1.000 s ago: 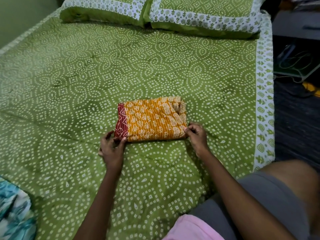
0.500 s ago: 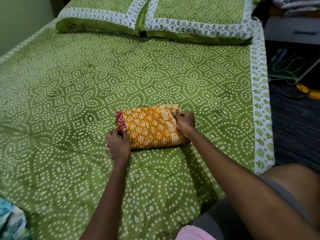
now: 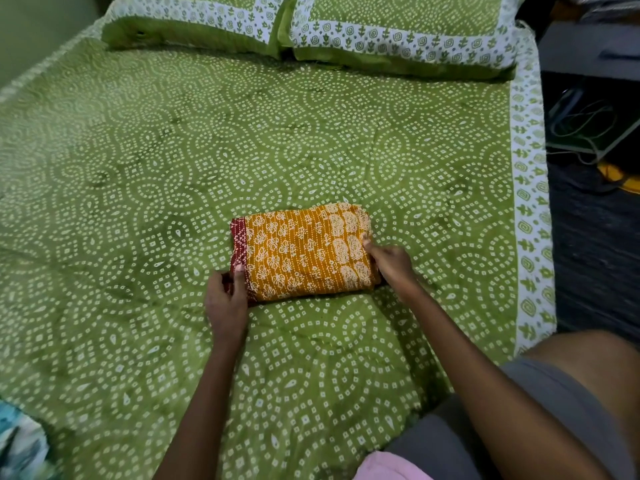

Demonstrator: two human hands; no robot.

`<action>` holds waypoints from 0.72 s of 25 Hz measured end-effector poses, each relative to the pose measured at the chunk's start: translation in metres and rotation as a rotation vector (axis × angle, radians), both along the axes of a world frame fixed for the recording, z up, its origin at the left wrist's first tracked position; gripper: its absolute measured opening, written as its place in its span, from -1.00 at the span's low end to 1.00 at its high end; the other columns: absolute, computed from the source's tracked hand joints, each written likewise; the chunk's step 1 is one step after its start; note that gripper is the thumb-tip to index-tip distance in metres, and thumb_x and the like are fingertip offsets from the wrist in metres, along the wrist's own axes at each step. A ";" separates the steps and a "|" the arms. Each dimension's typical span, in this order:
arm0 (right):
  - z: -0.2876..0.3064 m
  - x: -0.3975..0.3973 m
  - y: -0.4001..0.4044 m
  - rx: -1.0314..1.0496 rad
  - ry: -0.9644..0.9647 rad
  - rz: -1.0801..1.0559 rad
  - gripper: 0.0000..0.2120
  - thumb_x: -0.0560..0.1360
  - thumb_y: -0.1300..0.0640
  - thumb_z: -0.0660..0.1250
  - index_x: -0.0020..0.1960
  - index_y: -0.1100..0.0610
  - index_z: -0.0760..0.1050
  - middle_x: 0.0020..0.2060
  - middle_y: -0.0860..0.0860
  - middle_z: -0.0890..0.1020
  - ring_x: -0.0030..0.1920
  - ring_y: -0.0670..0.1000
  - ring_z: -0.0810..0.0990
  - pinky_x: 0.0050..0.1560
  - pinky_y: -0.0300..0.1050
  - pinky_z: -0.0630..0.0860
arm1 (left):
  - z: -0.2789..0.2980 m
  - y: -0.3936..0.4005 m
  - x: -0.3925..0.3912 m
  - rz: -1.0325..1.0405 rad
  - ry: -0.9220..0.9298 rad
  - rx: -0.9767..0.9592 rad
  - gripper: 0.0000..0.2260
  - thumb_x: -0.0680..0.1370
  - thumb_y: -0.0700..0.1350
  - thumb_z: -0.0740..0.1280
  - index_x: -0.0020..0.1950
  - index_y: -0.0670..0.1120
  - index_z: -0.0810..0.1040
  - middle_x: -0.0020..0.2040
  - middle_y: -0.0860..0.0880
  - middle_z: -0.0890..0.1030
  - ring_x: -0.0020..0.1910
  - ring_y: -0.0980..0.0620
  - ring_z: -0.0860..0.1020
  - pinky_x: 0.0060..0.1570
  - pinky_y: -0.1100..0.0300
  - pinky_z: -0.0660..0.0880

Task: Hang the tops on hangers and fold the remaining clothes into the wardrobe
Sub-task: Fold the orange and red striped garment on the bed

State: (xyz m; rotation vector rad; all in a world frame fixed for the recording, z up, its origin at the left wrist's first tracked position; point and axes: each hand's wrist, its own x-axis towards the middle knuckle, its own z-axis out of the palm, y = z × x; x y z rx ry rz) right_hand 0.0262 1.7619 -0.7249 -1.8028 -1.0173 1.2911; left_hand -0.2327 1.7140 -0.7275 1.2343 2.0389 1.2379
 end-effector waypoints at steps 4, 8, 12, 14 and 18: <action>0.004 0.014 -0.037 -0.016 0.094 0.099 -0.88 0.52 0.15 0.31 -0.19 0.14 0.51 -0.14 0.03 0.58 -0.14 -0.06 0.53 -0.10 -0.22 0.43 | 0.001 -0.036 -0.006 -0.059 0.132 -0.011 -0.85 0.49 -0.15 0.41 -0.12 -0.21 0.51 -0.01 -0.17 0.53 -0.09 0.03 0.45 -0.15 0.47 0.38; 0.007 0.009 -0.041 0.034 0.066 0.154 -0.88 0.49 0.27 0.33 -0.22 0.19 0.52 -0.15 0.00 0.58 -0.15 -0.13 0.51 -0.11 -0.29 0.41 | -0.017 -0.045 -0.010 -0.072 0.271 -0.030 -0.80 0.43 -0.17 0.47 -0.01 -0.24 0.61 0.33 -0.21 0.42 0.26 -0.15 0.41 0.24 0.06 0.38; -0.002 0.006 -0.046 0.103 0.052 0.086 -0.90 0.48 0.27 0.35 -0.21 0.24 0.52 -0.04 0.16 0.58 -0.06 0.02 0.51 0.09 -0.08 0.44 | -0.023 -0.043 -0.006 0.036 0.269 -0.036 -0.73 0.41 -0.06 0.48 0.03 -0.18 0.64 0.42 -0.14 0.34 0.36 -0.18 0.32 0.32 -0.15 0.31; -0.008 0.009 -0.045 0.123 0.039 0.078 -0.90 0.48 0.24 0.37 -0.14 0.29 0.54 0.02 0.23 0.57 -0.03 0.06 0.52 0.12 -0.02 0.46 | -0.024 -0.040 -0.001 0.013 0.289 -0.103 -0.70 0.40 0.00 0.48 0.04 -0.15 0.65 0.45 -0.09 0.31 0.41 -0.14 0.26 0.42 -0.10 0.10; -0.011 0.009 -0.047 0.147 0.038 0.076 -0.89 0.48 0.27 0.36 -0.06 0.32 0.55 0.02 0.25 0.56 -0.04 0.05 0.50 0.04 -0.10 0.46 | -0.022 -0.033 0.005 0.068 0.225 -0.126 -0.67 0.40 0.01 0.47 0.05 -0.17 0.63 0.47 -0.10 0.27 0.43 -0.11 0.23 0.44 -0.10 0.05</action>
